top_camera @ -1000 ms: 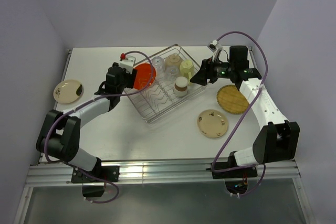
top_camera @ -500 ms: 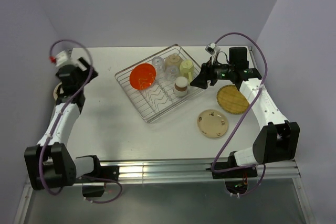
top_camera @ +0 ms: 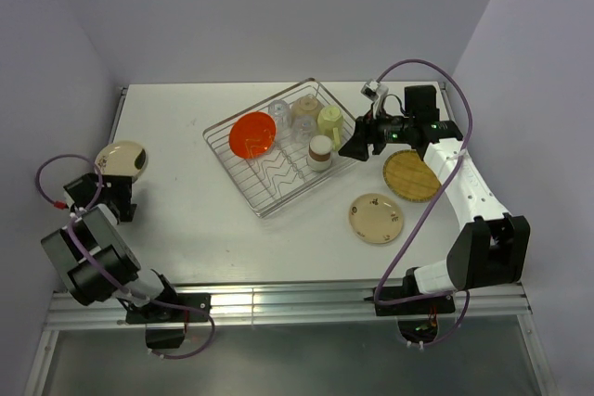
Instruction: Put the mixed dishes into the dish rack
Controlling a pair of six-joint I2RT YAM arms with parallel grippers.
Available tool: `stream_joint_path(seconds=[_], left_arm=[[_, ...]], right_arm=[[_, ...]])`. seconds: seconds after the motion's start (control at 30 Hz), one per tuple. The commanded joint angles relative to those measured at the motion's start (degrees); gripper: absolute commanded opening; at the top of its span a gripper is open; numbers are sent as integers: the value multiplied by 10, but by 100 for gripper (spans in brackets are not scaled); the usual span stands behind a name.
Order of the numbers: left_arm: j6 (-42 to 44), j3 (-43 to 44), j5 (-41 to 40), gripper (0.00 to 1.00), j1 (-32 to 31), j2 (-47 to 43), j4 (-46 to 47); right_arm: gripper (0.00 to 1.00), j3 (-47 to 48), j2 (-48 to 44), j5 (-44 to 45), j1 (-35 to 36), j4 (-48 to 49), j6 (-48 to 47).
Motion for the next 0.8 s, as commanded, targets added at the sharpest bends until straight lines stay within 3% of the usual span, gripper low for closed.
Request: stream_joint_path(seconds=[0.0, 0.3, 0.5, 0.6, 0.7, 0.77], left_arm=[[-39, 33, 6, 84, 6, 34, 46], [-62, 46, -59, 79, 6, 120, 106], [-104, 38, -99, 63, -1, 158, 152], [-105, 42, -103, 51, -10, 173, 163], [-106, 38, -87, 28, -18, 181, 180], [-104, 33, -78, 21, -22, 179, 189]], right_arm=[[72, 24, 2, 1, 1, -22, -20], [72, 62, 36, -3, 1, -54, -24], [72, 59, 31, -7, 1, -51, -17], [72, 48, 21, -3, 1, -44, -16], [72, 41, 12, -1, 0, -41, -19], [73, 39, 8, -2, -1, -41, -20]])
